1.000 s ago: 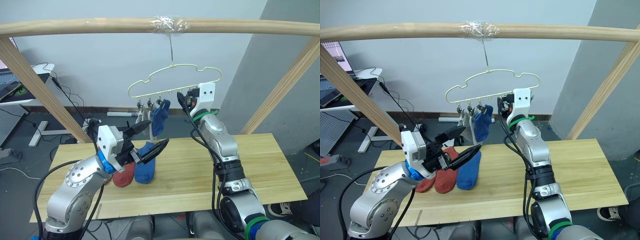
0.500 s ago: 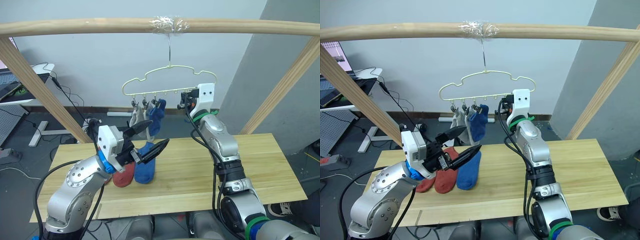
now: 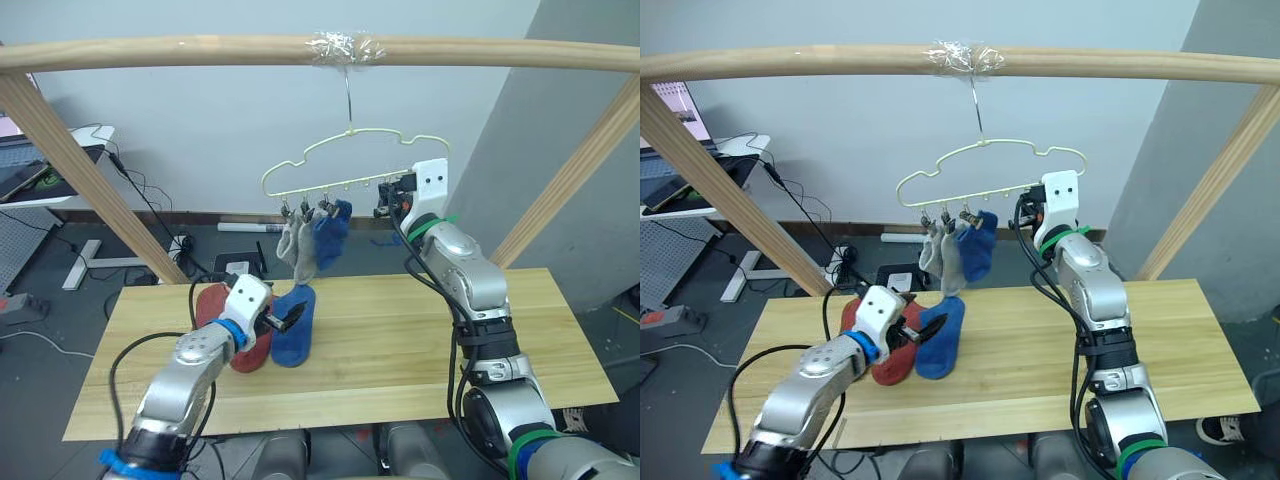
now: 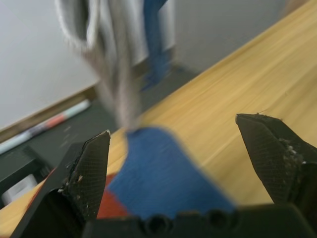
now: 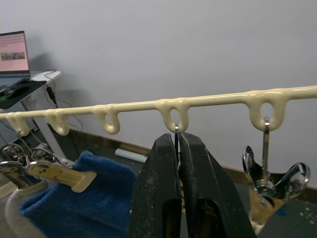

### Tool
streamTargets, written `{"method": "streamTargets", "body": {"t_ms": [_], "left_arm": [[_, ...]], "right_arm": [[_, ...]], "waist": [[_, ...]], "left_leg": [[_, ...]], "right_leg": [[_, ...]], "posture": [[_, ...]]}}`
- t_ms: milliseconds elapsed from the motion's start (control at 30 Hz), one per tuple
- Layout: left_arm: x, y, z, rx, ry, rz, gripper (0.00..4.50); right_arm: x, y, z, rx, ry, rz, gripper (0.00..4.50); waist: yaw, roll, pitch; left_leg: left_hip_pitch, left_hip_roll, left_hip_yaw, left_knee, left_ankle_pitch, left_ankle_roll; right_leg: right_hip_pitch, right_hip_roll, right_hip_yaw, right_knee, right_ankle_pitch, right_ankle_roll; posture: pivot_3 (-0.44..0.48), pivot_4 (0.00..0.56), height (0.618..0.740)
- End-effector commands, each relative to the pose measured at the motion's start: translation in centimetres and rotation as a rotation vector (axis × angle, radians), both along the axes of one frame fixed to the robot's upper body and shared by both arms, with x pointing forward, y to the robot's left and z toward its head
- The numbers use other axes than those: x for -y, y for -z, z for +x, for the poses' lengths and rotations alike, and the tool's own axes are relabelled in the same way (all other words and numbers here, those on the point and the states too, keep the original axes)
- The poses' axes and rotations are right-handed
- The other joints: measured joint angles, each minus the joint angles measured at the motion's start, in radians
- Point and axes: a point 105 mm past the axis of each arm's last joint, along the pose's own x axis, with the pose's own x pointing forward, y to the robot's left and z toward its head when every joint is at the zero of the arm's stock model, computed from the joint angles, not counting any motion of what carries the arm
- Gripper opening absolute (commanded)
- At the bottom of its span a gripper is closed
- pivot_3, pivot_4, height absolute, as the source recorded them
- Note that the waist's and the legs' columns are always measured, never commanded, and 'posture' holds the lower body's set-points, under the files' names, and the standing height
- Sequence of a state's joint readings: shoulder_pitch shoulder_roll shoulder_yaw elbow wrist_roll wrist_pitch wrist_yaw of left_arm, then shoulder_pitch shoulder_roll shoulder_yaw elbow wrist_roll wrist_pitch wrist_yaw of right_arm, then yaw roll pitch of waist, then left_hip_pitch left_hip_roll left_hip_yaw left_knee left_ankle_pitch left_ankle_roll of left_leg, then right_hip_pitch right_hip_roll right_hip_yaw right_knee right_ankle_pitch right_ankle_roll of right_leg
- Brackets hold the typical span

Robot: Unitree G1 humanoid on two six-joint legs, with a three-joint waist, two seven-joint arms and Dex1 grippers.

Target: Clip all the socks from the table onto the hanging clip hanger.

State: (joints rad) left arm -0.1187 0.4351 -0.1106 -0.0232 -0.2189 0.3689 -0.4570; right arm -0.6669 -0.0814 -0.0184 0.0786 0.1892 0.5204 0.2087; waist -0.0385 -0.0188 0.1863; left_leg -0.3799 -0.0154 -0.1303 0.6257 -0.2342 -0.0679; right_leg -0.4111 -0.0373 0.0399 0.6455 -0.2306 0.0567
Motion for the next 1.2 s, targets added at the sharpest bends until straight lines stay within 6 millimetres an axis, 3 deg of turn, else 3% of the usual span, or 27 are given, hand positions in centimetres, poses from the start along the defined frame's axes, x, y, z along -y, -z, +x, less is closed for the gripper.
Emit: {"method": "streamTargets", "body": {"t_ms": [33,267,400,633,800,900,1033,1200], "left_arm": [[1.0,2.4,0.8,-0.034,0.029,0.062,4.50],[1.7,6.8,1.0,-0.217,0.049,0.092,4.50],[1.1,7.8,0.8,-0.247,0.047,0.107,3.37],[2.2,6.6,0.6,-0.152,0.131,0.093,1.25],[4.4,4.2,0.4,-0.066,0.154,-0.064,0.02],[5.8,2.5,0.1,-0.009,0.202,-0.139,0.02],[8.1,-2.9,0.2,0.165,0.258,-0.342,0.02],[10.3,-6.3,0.2,0.327,0.331,-0.373,0.02]], "right_arm": [[0.7,-0.7,-0.5,0.013,0.018,0.017,0.03],[1.0,-0.7,-1.0,0.001,0.042,0.026,0.03],[1.4,-0.8,-1.0,0.001,0.056,0.023,0.00],[2.0,-0.7,-0.9,0.004,0.067,0.012,0.00],[2.2,-0.8,-0.9,0.005,0.056,0.004,0.00],[2.8,-1.1,-0.8,-0.017,0.069,0.038,0.00],[3.5,-2.1,-1.0,-0.075,0.078,0.137,0.00],[3.4,-2.9,-1.6,-0.218,0.041,0.339,0.00]], "waist": [[-0.002,0.000,0.000],[-0.016,0.001,0.000],[-0.019,0.001,0.000],[-0.018,0.001,0.000],[-0.017,0.001,0.001],[-0.016,0.001,0.001],[-0.012,0.001,0.001],[-0.013,0.001,0.001]], "left_leg": [[0.000,0.000,0.000,0.000,0.000,0.000],[-0.001,0.000,0.000,-0.001,0.000,0.000],[0.000,0.000,0.000,0.000,0.000,0.000],[0.000,0.000,0.000,0.000,0.000,0.000],[-0.001,0.000,0.000,0.000,0.000,0.000],[-0.001,0.000,-0.001,0.000,0.000,0.000],[-0.001,0.000,-0.001,0.000,0.000,0.000],[-0.002,0.000,-0.001,0.000,0.000,0.000]], "right_leg": [[0.000,0.000,0.000,0.000,0.000,0.000],[-0.001,0.000,0.000,0.000,0.000,0.001],[-0.001,0.000,0.000,0.000,0.001,0.001],[0.000,0.000,0.000,0.000,0.001,0.001],[0.000,0.000,0.000,0.000,0.001,0.001],[0.000,-0.001,0.000,0.000,0.001,0.001],[0.000,0.000,-0.001,-0.001,0.001,0.001],[0.000,0.000,-0.001,0.000,0.001,0.001]], "posture": [[-0.054,0.167,0.740],[-0.081,0.174,0.740],[-0.089,0.174,0.740],[-0.085,0.173,0.740],[-0.077,0.172,0.740],[-0.075,0.172,0.740],[-0.073,0.168,0.740],[-0.079,0.157,0.740]]}}
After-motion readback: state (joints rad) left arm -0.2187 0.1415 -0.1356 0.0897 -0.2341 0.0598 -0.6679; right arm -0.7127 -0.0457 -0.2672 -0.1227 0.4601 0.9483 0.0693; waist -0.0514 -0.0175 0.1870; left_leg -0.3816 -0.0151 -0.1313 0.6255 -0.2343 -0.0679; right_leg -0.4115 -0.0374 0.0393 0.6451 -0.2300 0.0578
